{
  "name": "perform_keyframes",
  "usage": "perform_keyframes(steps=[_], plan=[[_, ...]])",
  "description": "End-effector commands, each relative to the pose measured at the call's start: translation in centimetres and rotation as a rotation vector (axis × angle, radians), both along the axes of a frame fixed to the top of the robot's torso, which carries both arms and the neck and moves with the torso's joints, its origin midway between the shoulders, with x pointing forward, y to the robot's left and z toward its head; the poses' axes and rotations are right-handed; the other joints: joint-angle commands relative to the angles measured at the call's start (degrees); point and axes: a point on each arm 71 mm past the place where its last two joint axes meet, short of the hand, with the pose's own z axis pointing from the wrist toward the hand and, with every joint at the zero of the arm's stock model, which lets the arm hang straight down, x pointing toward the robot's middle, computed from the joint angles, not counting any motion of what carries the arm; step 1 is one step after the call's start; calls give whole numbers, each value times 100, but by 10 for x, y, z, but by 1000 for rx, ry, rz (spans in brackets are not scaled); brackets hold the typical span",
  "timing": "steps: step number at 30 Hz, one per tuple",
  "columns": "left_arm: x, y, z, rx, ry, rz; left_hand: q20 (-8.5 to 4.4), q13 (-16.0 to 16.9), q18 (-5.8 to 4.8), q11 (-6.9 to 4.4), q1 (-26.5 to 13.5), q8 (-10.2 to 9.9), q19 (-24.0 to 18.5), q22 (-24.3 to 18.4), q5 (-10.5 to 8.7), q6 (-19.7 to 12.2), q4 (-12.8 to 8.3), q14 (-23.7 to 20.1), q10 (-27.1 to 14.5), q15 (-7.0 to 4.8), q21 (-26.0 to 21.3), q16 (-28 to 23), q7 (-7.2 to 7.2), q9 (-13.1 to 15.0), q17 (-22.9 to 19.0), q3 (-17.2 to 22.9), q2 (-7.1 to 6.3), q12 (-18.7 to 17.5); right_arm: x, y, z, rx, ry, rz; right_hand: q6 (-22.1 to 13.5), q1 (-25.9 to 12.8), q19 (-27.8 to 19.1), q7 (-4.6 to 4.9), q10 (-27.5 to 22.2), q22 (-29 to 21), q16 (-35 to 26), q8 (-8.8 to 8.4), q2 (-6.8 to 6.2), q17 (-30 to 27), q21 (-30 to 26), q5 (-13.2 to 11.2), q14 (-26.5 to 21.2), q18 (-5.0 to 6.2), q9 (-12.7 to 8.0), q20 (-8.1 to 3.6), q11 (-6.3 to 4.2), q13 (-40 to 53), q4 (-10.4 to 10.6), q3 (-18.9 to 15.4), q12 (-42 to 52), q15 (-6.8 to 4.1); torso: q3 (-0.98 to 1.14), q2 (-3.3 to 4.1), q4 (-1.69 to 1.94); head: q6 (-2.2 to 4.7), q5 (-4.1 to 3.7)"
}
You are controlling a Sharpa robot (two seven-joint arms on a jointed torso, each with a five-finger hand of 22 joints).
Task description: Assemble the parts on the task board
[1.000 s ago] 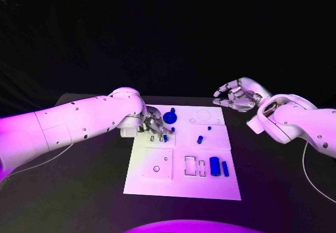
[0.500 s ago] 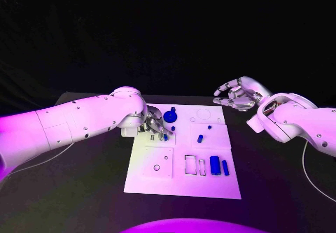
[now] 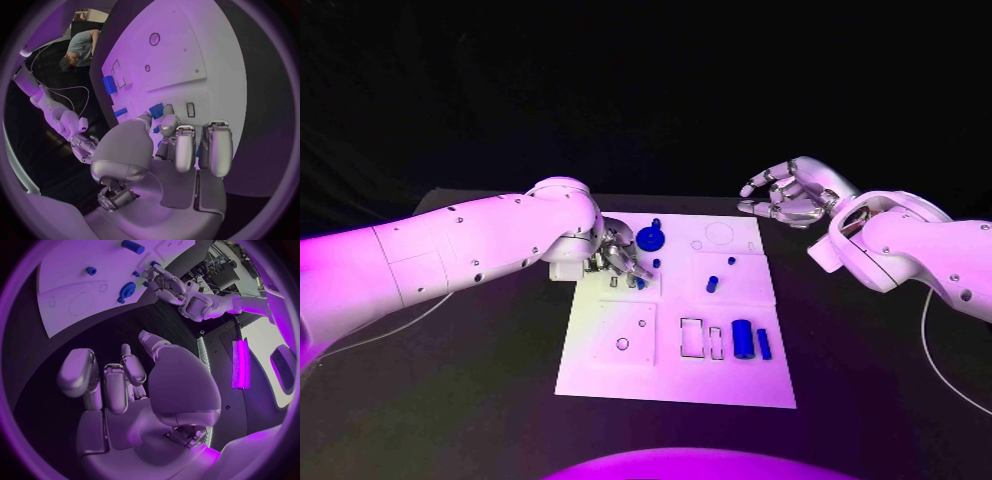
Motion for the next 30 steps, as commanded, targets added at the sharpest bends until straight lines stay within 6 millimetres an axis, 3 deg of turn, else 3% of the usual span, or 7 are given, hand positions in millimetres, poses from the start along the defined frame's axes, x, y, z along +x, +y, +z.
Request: perform_keyframes(steps=[1, 7, 12, 15, 21, 23, 30], plan=[[-3, -3, 0, -11, 26, -18, 27, -9, -49, 17, 97, -27, 269, 692, -4, 45, -5, 607, -22, 33, 17, 20, 18, 2, 1508, 79, -1, -34, 0, 1, -1, -10, 3, 6, -43, 0, -18, 4, -21, 5, -3, 18, 34, 507, 21, 36, 283, -29, -1, 5, 27, -7, 8, -19, -38, 51, -2, 0, 1, -7, -5], [-3, -4, 0, -22, 30, -13, 21, -20, -49, 2, 438, -106, 267, 696, -2, 58, -46, 607, -34, 20, 17, 20, 1, 11, 1508, 459, -4, -49, 1, 1, -2, -12, 7, 6, -43, 0, -18, 4, -21, 5, -3, 18, 34, 507, 21, 36, 283, -29, -1, 5, 27, -7, 8, -19, -38, 51, -1, -2, 0, -9, -4], [-2, -3, 0, -32, 29, -4, 3, -41, -46, -21, 786, -173, 261, 687, 0, 54, -181, 607, -65, -1, 9, 20, -21, 28, 1508, 1011, -116, -79, 1, 1, -3, -13, 10, 7, -43, -5, -30, 6, -29, 22, -8, 22, 42, 501, 35, 45, 278, -29, -1, 10, 29, -11, 19, -20, -45, 54, -3, 1, 1, -12, -9], [-2, -3, 0, -40, 30, 3, -3, -55, -45, -24, 898, -204, 257, 682, 2, 59, -269, 607, -81, -7, 3, 20, -21, 67, 1508, 1653, -303, -100, 1, 1, -3, -14, 13, 7, -43, -5, -30, 6, -29, 22, -8, 22, 42, 501, 35, 45, 278, -29, -1, 10, 29, -11, 19, -20, -45, 54, -4, 0, 0, -14, -10], [-2, -2, 0, -57, 37, 16, -6, -62, -44, -13, 683, -143, 257, 689, 1, 71, -505, 607, -51, -6, -1, 20, -21, 235, 1508, 2835, -665, -108, 1, 1, -4, -15, 16, 6, -43, -5, -30, 6, -29, 22, -8, 22, 42, 501, 35, 45, 278, -29, -1, 10, 29, -11, 19, -20, -45, 54, -4, -1, 2, -19, -4], [-2, -1, 0, -62, 37, 22, -9, -68, -42, -32, 603, -40, 252, 679, -9, 71, -675, 607, -34, -11, -8, 20, -31, 359, 1508, 3243, -690, -115, 1, 1, -4, -16, 16, 5, -43, -5, -30, 6, -29, 22, -8, 22, 42, 501, 35, 45, 278, -29, -1, 10, 29, -11, 19, -20, -45, 54, -4, -2, 7, -17, -4], [-3, 3, 1, -93, 39, 50, -11, -90, -41, -38, 368, 70, 250, 674, -3, 29, -903, 607, -11, -15, -16, 20, -36, 533, 1508, 3688, -765, -127, 2, 0, -4, -17, 18, 5, -43, -5, -30, 6, -29, 22, -8, 22, 42, 501, 35, 45, 278, -29, -1, 10, 29, -11, 19, -20, -45, 54, 0, -6, 17, -13, 13]])
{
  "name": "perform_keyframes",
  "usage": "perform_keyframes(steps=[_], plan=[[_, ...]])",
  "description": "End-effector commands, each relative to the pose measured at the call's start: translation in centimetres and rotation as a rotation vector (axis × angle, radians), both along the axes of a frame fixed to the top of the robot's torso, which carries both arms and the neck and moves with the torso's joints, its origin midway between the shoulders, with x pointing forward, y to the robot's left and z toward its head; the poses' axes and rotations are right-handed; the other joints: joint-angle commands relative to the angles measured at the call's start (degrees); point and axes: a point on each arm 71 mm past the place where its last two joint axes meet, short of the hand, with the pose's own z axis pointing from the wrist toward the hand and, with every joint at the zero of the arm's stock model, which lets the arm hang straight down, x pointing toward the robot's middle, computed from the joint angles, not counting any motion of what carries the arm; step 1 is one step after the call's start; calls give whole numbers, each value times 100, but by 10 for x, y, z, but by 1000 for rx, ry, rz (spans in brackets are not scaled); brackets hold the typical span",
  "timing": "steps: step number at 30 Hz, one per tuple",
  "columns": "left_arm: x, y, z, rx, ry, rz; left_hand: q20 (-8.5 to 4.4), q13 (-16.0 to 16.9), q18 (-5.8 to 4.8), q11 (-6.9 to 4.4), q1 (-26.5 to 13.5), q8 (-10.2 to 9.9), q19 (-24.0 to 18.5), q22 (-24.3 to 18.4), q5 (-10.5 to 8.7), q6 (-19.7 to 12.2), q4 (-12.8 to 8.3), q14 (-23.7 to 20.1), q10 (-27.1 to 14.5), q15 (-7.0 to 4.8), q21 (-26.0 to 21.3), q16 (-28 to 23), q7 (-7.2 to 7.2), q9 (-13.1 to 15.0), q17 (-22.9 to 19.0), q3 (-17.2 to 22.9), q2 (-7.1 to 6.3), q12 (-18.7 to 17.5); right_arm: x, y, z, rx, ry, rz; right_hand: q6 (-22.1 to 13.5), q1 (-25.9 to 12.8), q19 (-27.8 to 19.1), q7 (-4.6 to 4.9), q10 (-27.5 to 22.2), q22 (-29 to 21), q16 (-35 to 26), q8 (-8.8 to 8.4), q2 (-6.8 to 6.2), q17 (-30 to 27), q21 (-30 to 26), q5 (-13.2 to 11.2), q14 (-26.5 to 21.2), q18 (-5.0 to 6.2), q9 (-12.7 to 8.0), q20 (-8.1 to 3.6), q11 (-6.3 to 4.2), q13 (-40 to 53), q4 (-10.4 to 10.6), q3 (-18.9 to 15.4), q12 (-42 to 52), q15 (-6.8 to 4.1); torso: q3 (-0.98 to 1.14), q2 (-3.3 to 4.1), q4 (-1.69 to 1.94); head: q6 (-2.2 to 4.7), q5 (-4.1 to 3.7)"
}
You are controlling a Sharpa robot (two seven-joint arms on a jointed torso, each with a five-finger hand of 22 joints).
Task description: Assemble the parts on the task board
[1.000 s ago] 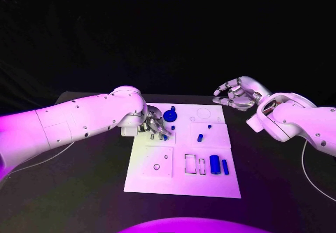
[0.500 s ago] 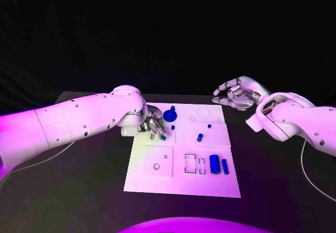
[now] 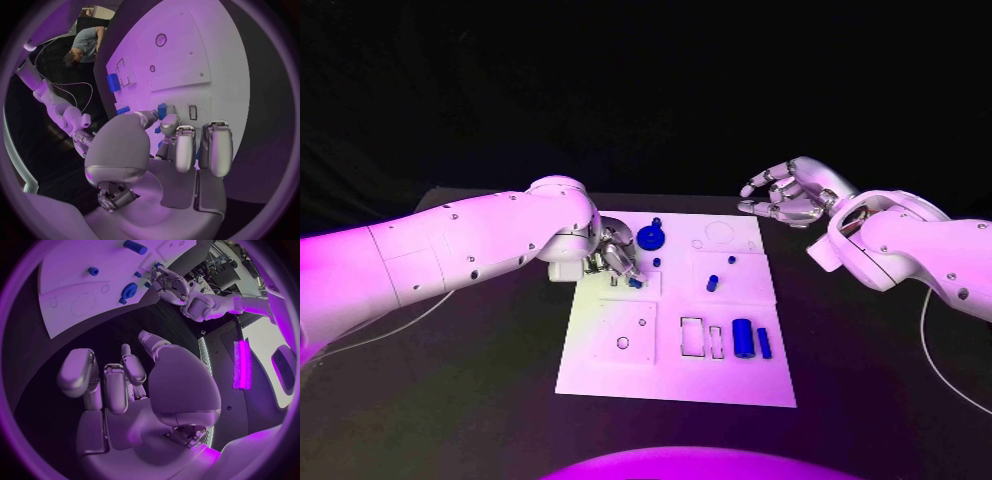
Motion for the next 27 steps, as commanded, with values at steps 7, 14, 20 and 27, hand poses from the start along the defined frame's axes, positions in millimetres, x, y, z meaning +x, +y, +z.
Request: perform_keyframes(steps=[7, 14, 20, 27], plan=[[-4, 5, 8, -90, -33, 64, -25, 59, -44, -44, -202, 101, 261, 693, 16, -6, -939, 607, 120, -31, -9, 20, -47, 337, 1509, 1103, -83, 35, 0, -1, -1, -12, 8, 9, -46, -5, -42, 7, -41, -11, -19, 22, 44, 484, 19, 17, 272, -24, 0, 13, 30, -22, 22, -20, -41, 55, 6, -9, 3, 10, 42], [-8, 8, 14, -92, -125, 79, -39, 162, -49, -66, -363, 167, 275, 722, 37, 43, -1146, 607, 240, -47, 3, 20, -67, 430, 1509, 1454, -221, 115, 0, -2, -1, -13, 6, 5, -47, -8, -48, 8, -47, -20, -25, 23, 44, 477, 10, 18, 269, -21, 0, 15, 31, -32, 25, -22, -53, 56, 9, 1, 0, 18, 56], [-10, 8, 14, -77, -210, 83, -66, 277, -52, -104, -595, 247, 286, 741, 469, 146, -1267, 607, 390, -77, 10, 20, -102, 521, 1509, 1749, -389, 211, 0, -4, -1, -13, 5, 3, -47, -9, -54, 8, -53, -29, -35, 24, 44, 464, 1, 18, 264, -19, 0, 16, 32, -39, 27, -22, -62, 57, 10, -2, 12, 1, 73], [-12, 6, 6, -58, -252, 81, -85, 289, -55, -124, -692, 292, 296, 760, 735, 199, -1317, 607, 434, -99, 17, 20, -125, 567, 1509, 1821, -440, 224, 0, -4, -1, -13, 4, 2, -47, -10, -59, 8, -59, -38, -42, 24, 46, 456, -7, 19, 261, -16, 0, 17, 32, -48, 29, -22, -72, 58, 15, -5, 18, -20, 63]])
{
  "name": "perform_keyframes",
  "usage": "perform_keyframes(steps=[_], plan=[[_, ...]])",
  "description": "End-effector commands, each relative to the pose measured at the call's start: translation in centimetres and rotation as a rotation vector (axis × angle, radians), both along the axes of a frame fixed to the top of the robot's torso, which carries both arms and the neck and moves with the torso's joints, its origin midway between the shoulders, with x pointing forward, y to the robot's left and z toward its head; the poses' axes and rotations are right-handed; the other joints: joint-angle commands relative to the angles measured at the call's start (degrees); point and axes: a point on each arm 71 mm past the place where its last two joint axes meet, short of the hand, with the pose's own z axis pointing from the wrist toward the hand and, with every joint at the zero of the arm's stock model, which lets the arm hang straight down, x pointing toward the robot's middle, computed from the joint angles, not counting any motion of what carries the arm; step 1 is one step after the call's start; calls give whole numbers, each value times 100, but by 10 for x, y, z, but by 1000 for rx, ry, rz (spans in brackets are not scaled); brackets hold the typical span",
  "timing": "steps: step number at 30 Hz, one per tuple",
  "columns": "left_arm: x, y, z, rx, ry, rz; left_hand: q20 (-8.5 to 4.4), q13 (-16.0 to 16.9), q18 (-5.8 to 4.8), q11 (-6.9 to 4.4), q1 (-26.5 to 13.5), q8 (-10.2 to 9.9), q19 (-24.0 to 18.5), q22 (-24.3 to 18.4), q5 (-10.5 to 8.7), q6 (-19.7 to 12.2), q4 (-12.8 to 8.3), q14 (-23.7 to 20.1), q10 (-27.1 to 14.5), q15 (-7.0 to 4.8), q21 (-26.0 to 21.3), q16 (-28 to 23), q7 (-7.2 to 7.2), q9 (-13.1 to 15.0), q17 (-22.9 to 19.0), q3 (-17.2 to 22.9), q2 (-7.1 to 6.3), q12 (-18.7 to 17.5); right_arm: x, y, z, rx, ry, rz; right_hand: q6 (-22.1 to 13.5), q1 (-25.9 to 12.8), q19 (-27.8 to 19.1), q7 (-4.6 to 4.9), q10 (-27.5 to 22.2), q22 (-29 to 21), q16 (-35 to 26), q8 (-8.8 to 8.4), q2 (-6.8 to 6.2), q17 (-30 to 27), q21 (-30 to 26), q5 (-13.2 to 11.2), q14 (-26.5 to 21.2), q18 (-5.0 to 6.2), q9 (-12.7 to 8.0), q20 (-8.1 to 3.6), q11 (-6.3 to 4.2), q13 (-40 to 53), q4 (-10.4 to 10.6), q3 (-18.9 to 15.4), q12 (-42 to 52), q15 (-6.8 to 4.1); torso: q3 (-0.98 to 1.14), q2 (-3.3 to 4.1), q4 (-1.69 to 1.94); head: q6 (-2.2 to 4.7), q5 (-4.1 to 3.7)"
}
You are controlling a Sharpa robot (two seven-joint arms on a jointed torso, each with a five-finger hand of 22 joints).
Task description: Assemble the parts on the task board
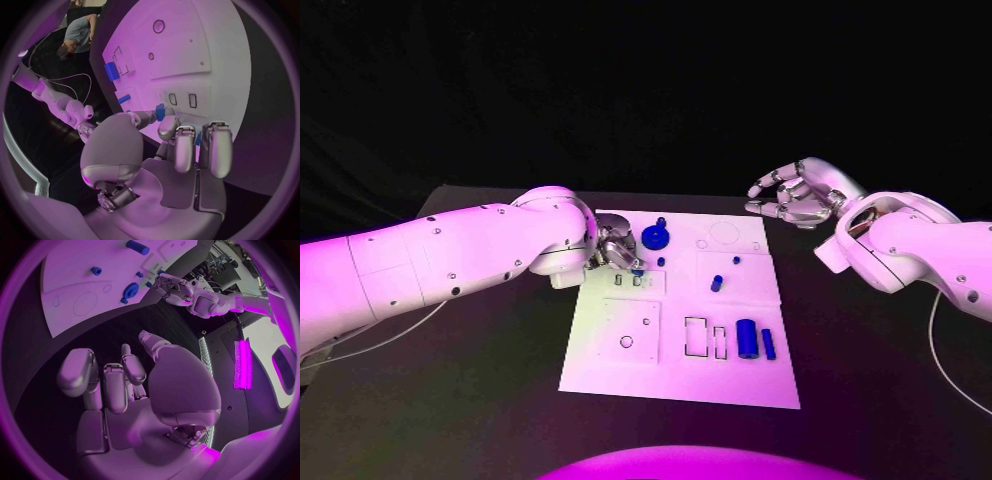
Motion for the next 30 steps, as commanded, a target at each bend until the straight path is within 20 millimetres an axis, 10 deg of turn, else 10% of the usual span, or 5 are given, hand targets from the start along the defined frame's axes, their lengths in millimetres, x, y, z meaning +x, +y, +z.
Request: perform_keyframes(steps=[1, 30], plan=[[2, -2, -1, 11, -83, 1, -45, 11, -55, -5, -69, 45, 296, 760, 132, 135, -1047, 600, 52, -55, 17, 20, -81, 19, 1509, 1078, -15, 24, 0, 1, -1, -9, 1, 12, -47, -10, -44, 8, -44, -20, -29, 25, 47, 447, -22, 20, 279, -13, 1, -3, 11, -15, 14, -6, -43, 36, 0, -4, -5, -13, -4], [-4, -5, -14, 81, -19, -61, -68, 48, -60, -42, -228, 124, 308, 786, 286, 229, -1034, 600, 129, -83, 27, 20, -128, 74, 1509, 1040, -51, 65, -1, 0, -1, -8, 0, 12, -45, -12, -50, 9, -53, -5, -29, 28, 51, 448, -10, 24, 277, -13, 1, 0, 12, -25, 19, -6, -56, 37, 1, -4, -4, -48, 9]])
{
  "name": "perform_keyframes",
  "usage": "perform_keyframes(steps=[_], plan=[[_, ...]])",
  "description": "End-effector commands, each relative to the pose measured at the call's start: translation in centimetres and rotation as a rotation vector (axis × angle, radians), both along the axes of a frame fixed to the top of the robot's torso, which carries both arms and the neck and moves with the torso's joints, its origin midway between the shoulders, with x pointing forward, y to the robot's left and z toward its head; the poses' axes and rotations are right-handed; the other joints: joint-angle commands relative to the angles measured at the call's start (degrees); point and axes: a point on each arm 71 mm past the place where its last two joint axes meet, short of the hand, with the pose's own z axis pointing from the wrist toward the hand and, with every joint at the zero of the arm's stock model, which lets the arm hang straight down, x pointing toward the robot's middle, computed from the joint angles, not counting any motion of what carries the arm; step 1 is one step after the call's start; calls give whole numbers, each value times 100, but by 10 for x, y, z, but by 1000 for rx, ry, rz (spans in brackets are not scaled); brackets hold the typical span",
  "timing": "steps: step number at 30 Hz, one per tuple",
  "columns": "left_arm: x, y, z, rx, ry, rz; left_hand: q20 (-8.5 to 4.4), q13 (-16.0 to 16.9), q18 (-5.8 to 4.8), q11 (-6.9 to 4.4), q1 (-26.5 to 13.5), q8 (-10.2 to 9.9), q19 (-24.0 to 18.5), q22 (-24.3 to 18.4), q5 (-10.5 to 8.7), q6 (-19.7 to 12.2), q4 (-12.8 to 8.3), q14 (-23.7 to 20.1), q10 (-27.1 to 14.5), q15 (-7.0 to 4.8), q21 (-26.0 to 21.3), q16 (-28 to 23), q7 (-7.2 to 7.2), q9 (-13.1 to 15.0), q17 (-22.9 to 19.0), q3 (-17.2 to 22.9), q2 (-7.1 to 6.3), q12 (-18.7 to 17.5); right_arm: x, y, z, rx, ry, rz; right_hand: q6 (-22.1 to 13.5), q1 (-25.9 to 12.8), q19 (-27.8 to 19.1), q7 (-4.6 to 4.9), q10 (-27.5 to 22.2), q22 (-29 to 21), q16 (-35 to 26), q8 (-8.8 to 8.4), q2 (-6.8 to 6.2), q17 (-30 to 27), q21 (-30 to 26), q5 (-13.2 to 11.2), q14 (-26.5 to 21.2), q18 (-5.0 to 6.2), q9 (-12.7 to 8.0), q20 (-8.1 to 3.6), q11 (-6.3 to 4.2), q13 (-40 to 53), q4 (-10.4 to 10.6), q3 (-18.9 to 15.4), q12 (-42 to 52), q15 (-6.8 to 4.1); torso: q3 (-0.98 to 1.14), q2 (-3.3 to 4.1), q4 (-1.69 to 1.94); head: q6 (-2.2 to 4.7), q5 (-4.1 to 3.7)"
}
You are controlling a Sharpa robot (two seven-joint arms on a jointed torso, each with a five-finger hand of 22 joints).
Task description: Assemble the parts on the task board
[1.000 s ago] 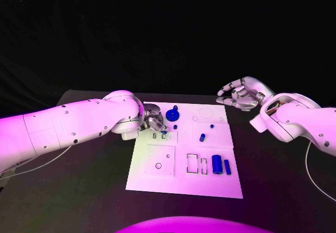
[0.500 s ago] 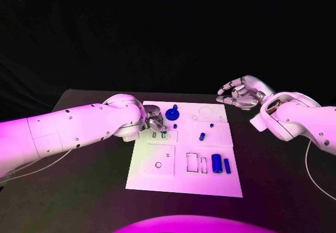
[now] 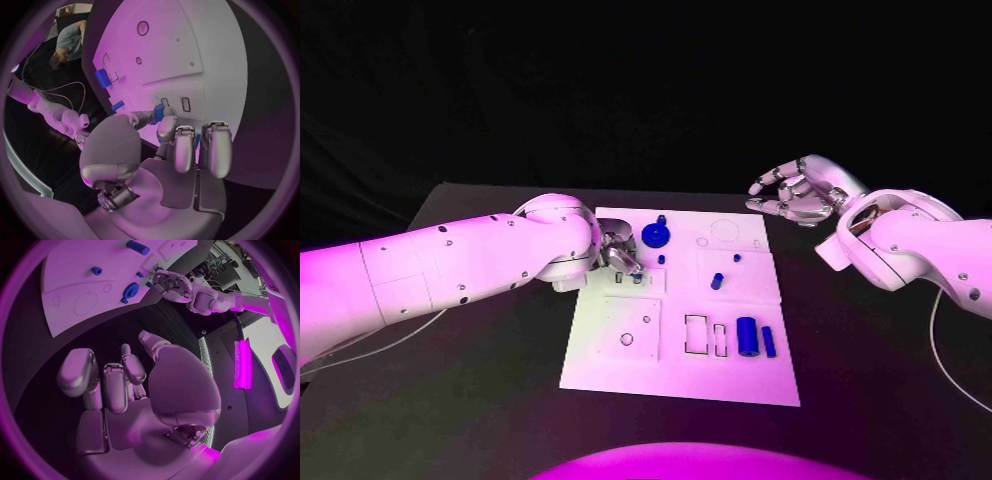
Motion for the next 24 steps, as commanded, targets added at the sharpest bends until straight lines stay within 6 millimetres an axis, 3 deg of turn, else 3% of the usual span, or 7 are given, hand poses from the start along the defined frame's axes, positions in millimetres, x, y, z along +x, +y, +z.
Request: perform_keyframes(steps=[1, 24], plan=[[-1, -2, -2, 20, 22, -28, -27, -1, -60, 10, -43, 36, 307, 786, 14, 135, -1034, 606, 37, -48, 27, 20, -78, 9, 1510, 1039, -3, 20, -1, 1, -1, -8, 0, 13, -45, -12, -50, 9, -32, 5, -29, 28, 51, 450, -10, 24, 277, -13, 2, 0, -9, -6, 19, -6, -33, 37, 1, 2, -2, -7, 3], [-4, 0, -9, 48, 35, -45, -43, 59, -65, -15, -104, 69, 317, 810, -30, 170, -997, 606, 103, -68, 38, 20, -110, 28, 1510, 919, 46, 69, -1, 0, -1, -8, 2, 12, -41, -31, -62, 9, -30, 14, -26, 33, 61, 453, -5, 28, 276, -11, 3, 4, -8, 0, 40, -11, -28, 39, 0, 3, 2, -34, -12]])
